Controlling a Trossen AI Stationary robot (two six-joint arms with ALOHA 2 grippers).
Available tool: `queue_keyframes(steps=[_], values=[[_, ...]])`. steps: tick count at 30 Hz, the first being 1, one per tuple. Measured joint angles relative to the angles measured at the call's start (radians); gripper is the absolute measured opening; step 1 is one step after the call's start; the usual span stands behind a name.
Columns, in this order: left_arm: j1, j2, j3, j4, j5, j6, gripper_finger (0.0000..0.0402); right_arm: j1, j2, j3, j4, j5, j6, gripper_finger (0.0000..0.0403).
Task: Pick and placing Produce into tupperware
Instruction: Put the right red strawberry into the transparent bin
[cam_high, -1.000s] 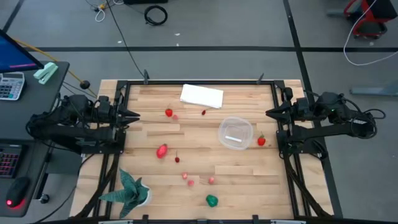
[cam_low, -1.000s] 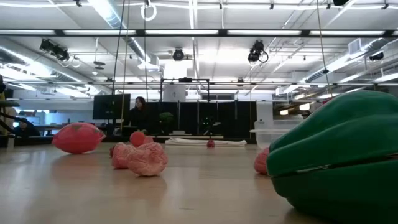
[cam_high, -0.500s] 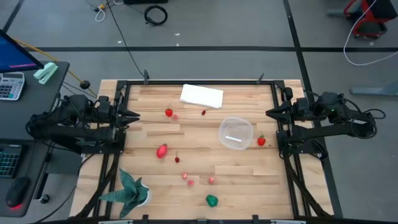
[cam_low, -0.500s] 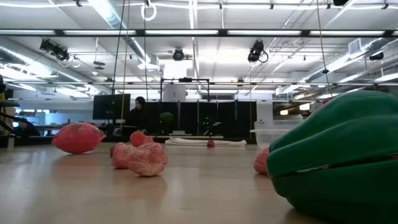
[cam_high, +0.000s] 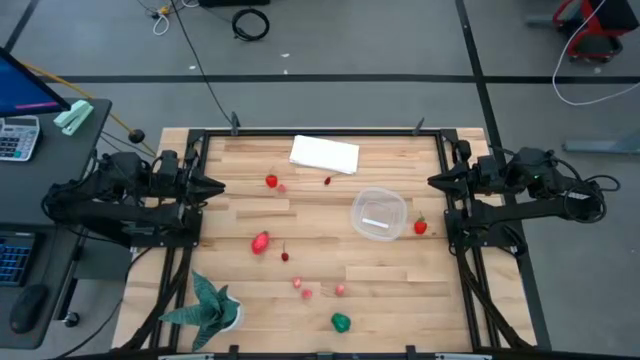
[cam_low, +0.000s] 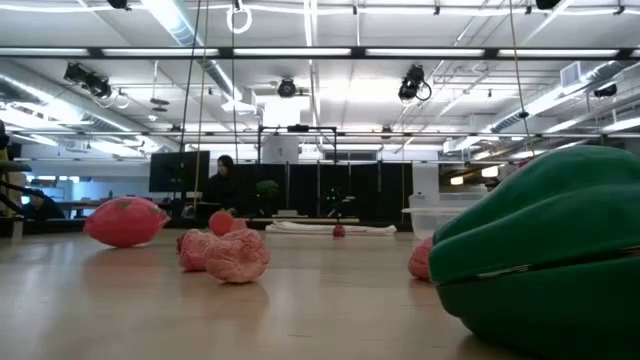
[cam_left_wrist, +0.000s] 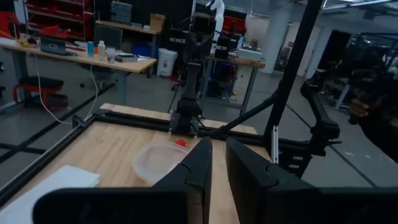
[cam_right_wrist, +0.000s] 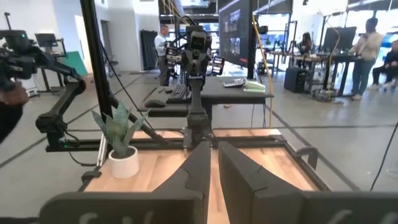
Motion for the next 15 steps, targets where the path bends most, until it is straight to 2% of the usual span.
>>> queue_keyframes(steps=[8, 12, 15], values=[[0.0, -0.001, 0.0, 0.087, -0.001, -0.014, 0.0053, 0.0, 0.027, 0.0, 0.143, 0.007, -0.072, 0.0042], [0.0, 0.01, -0.001, 0.071, -0.001, -0.091, 0.0047, 0.0, 0.091, 0.0, 0.169, -0.002, 0.058, 0.0042], [-0.003, 0.028, -0.014, 0.062, -0.001, -0.108, 0.0046, 0.003, 0.174, 0.0, 0.16, -0.047, 0.154, 0.0042]])
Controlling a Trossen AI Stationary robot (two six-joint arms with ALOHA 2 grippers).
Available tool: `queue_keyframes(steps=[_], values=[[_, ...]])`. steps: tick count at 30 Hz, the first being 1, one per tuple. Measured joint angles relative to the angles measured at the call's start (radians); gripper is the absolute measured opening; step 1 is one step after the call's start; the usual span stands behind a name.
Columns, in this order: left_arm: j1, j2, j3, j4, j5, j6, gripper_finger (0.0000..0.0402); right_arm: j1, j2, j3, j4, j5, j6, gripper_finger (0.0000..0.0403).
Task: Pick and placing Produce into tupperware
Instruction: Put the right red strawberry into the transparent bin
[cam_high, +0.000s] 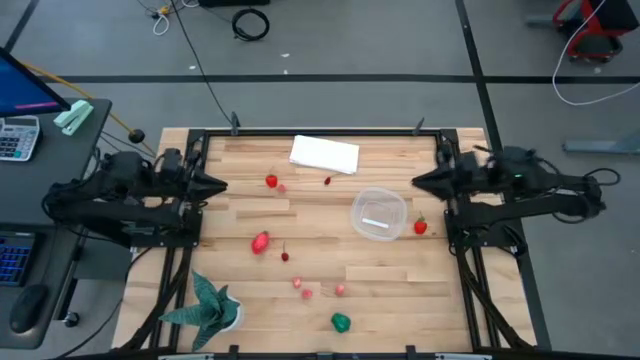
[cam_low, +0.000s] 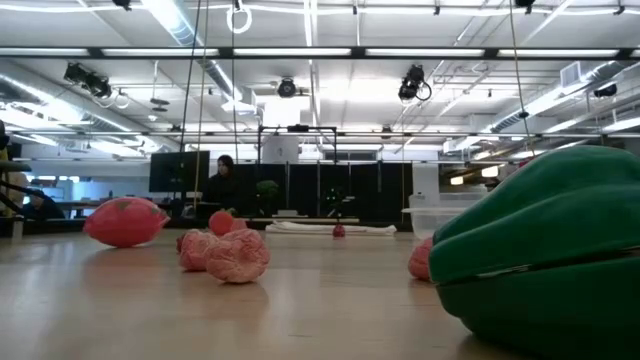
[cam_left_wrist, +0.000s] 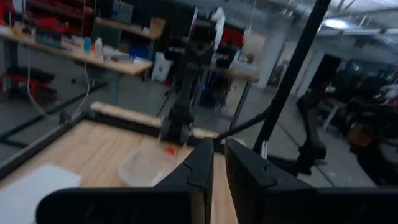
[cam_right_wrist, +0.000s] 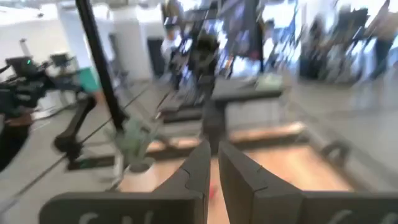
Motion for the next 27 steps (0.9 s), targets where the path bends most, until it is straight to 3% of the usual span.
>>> queue_keyframes(steps=[5, 13, 19, 24, 27], values=[[-0.026, 0.064, -0.054, 0.0, 0.0, 0.0, 0.0044, 0.035, 0.181, 0.0, -0.001, -0.081, 0.044, 0.0042], [-0.045, 0.194, -0.079, 0.01, 0.0, 0.004, 0.004, 0.049, 0.389, -0.001, 0.013, -0.072, 0.0, 0.0042], [-0.043, 0.281, -0.079, 0.012, 0.0, 0.117, 0.0047, 0.048, 0.461, -0.001, 0.027, -0.036, -0.003, 0.0042], [-0.043, 0.34, -0.079, 0.015, -0.001, 0.269, 0.006, 0.048, 0.469, -0.001, 0.028, -0.029, -0.064, 0.0044], [-0.043, 0.365, -0.079, 0.018, -0.025, 0.289, 0.0075, 0.048, 0.456, -0.001, 0.025, -0.03, -0.02, 0.006]])
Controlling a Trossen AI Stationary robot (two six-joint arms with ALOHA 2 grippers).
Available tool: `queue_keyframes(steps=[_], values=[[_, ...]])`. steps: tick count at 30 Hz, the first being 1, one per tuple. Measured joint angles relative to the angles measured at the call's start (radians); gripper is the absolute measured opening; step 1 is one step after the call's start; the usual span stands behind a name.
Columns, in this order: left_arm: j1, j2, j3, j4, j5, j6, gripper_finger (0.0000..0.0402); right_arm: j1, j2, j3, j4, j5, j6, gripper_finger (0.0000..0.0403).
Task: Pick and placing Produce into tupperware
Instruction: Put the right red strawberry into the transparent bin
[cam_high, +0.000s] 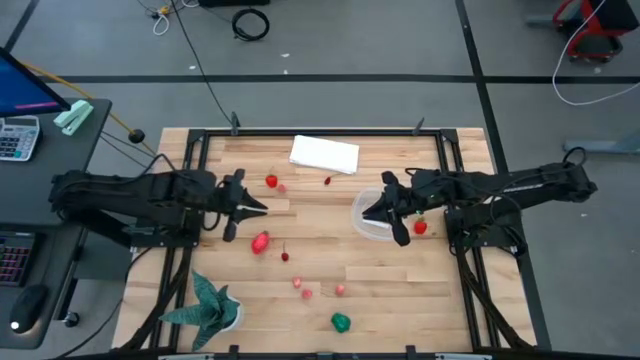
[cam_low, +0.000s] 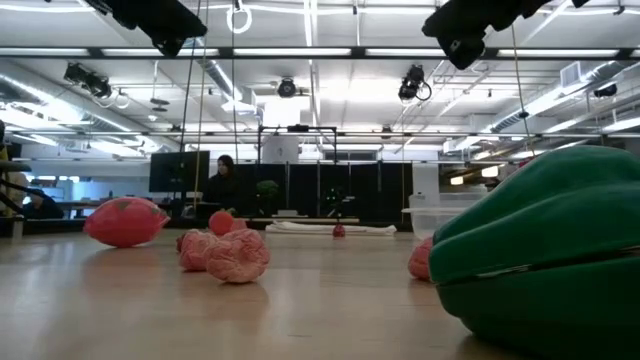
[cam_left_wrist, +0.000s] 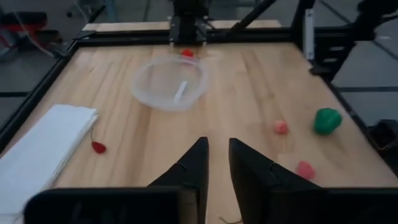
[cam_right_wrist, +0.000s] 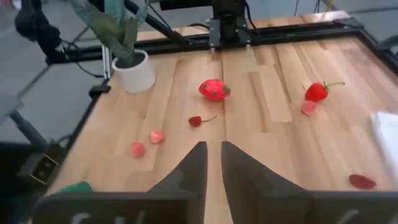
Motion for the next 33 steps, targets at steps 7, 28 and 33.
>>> queue_keyframes(steps=[7, 28, 33], values=[[0.0, 0.014, 0.0, 0.003, -0.143, 0.001, 0.0116, 0.0, -0.012, 0.0, -0.259, 0.001, 0.166, 0.0128], [0.0, 0.012, 0.0, 0.023, -0.175, 0.0, 0.0142, 0.002, -0.008, 0.0, -0.999, 0.226, 0.953, 0.0165], [0.0, 0.012, 0.0, 0.022, -0.175, 0.0, 0.0134, 0.002, -0.006, -0.051, -0.991, 0.21, 0.99, 0.0162]])
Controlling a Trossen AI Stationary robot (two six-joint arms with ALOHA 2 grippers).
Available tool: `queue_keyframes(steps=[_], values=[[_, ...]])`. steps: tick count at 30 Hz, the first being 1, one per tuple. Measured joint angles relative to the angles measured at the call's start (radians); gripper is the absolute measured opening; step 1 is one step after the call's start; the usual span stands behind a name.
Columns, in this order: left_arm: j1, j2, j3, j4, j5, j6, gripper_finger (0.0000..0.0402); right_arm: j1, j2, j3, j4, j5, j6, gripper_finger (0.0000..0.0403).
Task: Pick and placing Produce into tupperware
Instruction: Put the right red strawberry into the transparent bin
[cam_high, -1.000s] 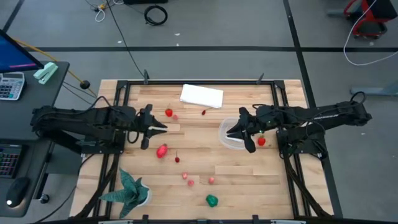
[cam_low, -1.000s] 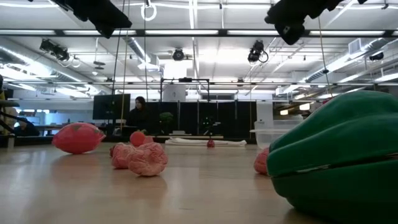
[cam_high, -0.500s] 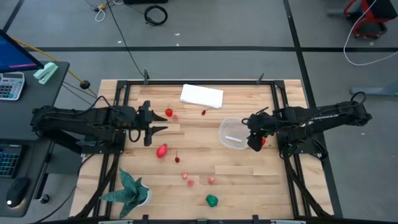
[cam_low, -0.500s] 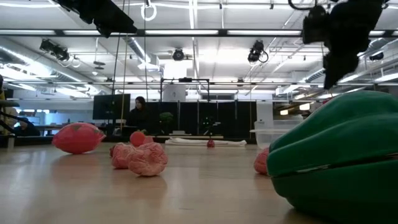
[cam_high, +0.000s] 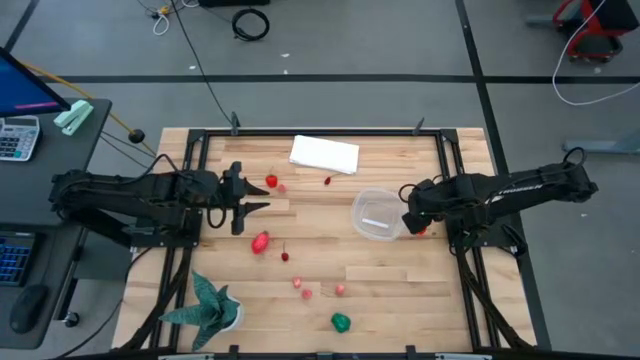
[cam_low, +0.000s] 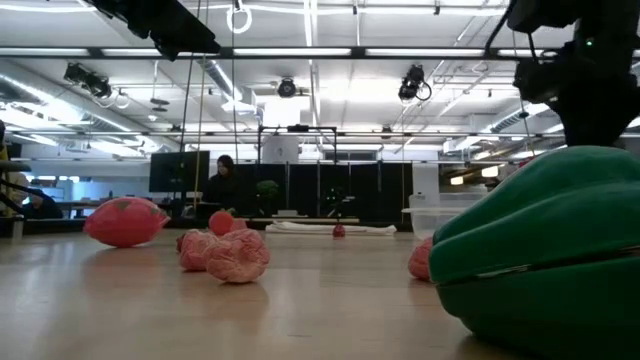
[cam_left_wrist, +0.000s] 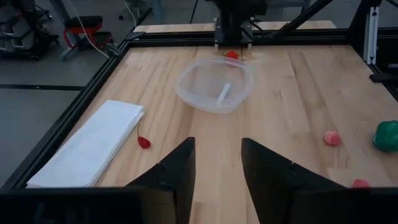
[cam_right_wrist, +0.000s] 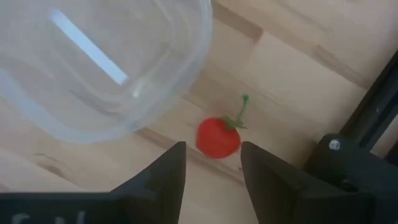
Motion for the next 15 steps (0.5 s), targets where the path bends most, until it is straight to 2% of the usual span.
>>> queue_keyframes(steps=[3, 10, 15], values=[[0.0, 0.0, 0.0, 0.0, 0.0, 0.001, 0.0133, 0.0, 0.008, -0.051, 0.019, -0.013, 0.005, 0.0164], [0.0, 0.0, 0.0, 0.0, 0.0, 0.001, 0.0141, 0.0, 0.038, -0.042, 0.053, 0.012, 0.034, 0.0164], [0.0, 0.0, 0.0, 0.0, -0.003, 0.001, 0.0137, 0.0, 0.084, -0.042, 0.217, 0.031, -0.008, 0.0164]])
